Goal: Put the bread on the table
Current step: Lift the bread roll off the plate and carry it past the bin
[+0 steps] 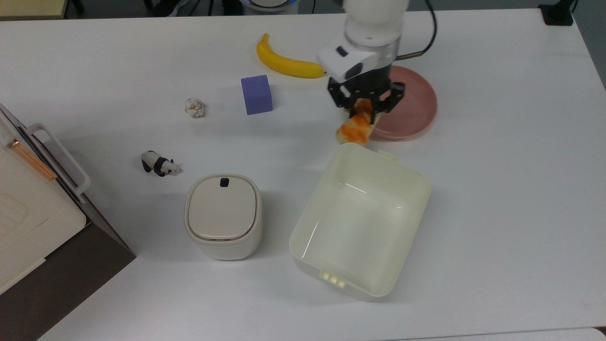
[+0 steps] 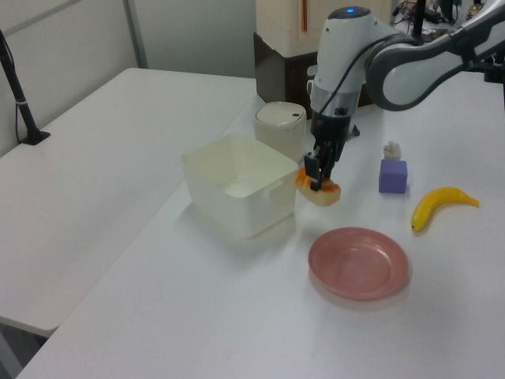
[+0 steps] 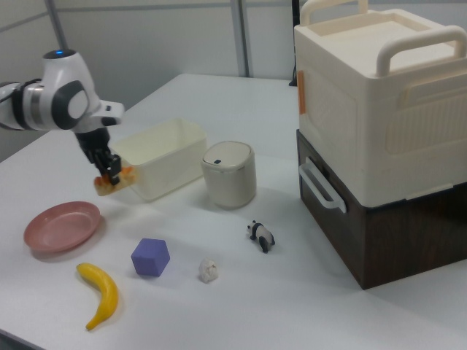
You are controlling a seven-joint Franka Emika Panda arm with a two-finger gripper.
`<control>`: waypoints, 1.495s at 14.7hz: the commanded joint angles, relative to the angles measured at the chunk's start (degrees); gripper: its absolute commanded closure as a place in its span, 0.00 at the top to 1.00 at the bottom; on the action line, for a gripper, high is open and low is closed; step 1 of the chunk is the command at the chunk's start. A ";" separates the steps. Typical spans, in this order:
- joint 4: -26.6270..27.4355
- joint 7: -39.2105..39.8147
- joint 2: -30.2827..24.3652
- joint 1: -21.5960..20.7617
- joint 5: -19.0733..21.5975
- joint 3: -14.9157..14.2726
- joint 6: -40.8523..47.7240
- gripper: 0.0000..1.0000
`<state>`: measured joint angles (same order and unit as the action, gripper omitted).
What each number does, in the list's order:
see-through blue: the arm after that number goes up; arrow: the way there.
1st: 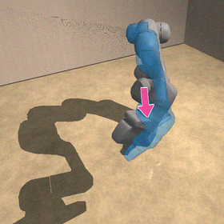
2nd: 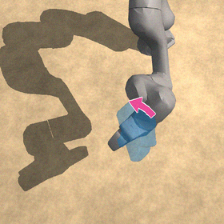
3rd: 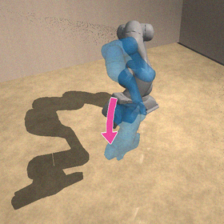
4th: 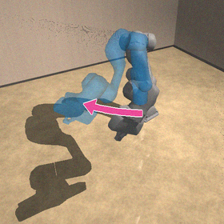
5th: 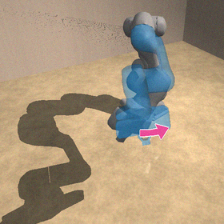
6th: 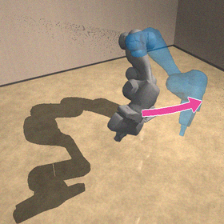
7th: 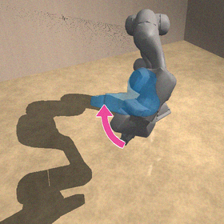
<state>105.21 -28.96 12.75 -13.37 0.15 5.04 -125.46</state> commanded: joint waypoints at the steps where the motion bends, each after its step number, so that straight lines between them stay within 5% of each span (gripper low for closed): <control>1: -0.18 3.38 -1.59 3.34 -0.15 -0.12 2.94 0.40; 11: -0.18 10.59 -4.93 7.30 0.11 -0.38 10.41 0.40; 22: -0.27 16.84 -1.16 14.16 0.02 -0.30 9.88 0.41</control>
<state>105.23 -13.95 10.54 -0.17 0.15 4.94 -116.70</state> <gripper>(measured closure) 0.595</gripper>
